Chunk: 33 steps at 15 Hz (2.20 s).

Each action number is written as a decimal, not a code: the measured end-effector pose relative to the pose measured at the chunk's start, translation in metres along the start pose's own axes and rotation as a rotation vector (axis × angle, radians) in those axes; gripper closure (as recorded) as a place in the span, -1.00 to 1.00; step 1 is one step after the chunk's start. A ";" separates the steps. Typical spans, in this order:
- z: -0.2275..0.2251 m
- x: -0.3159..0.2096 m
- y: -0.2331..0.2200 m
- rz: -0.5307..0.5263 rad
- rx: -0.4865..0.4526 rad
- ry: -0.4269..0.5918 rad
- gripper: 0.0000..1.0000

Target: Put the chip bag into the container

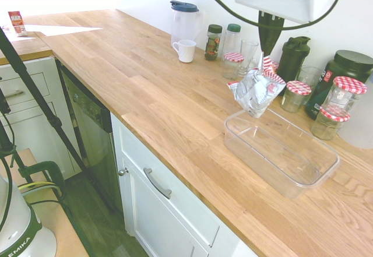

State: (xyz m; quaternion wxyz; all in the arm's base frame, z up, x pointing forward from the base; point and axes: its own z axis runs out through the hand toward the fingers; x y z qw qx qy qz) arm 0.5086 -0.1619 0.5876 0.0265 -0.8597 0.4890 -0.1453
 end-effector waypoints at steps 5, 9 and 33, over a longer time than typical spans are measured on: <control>0.032 0.045 0.003 -0.008 -0.023 -0.022 1.00; 0.061 0.062 -0.004 -0.023 -0.039 -0.046 1.00; 0.047 0.052 0.003 -0.084 -0.009 -0.076 -1.00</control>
